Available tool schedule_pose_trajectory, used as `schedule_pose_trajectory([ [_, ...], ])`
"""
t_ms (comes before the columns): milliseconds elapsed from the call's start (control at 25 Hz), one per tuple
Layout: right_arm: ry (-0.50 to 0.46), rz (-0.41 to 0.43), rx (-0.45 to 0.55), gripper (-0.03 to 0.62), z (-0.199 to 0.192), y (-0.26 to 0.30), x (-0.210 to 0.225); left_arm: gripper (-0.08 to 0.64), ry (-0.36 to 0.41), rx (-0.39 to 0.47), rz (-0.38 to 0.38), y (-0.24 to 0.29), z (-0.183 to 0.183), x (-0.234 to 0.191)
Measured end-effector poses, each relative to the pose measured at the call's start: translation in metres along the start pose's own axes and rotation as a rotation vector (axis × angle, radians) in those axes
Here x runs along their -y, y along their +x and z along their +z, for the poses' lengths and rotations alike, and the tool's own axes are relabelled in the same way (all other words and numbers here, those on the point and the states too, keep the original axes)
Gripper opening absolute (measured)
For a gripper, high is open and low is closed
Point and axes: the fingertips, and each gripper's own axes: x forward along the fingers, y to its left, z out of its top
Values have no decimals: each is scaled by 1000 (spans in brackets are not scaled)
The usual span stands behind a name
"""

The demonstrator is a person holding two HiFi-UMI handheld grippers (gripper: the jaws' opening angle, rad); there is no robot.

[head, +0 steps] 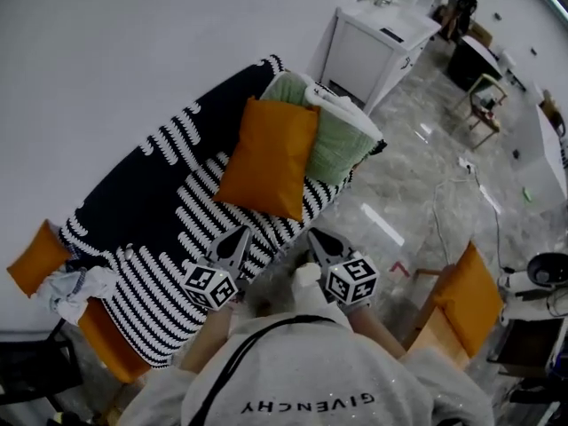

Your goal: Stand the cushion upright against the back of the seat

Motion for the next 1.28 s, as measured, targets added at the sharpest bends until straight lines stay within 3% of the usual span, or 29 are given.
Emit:
schedule_pose_trajectory([
  [280, -23, 85, -30, 20, 25, 40, 48, 25, -12, 22, 70, 50, 0, -12],
  [640, 14, 111, -81, 20, 36, 61, 126, 25, -43, 26, 145, 116, -8, -18],
  [960, 27, 130, -147, 20, 33, 83, 188, 25, -78, 17, 239, 151, -33, -40],
  [1280, 17, 188, -236, 20, 13, 121, 224, 26, -119, 0, 322, 174, -72, -58],
])
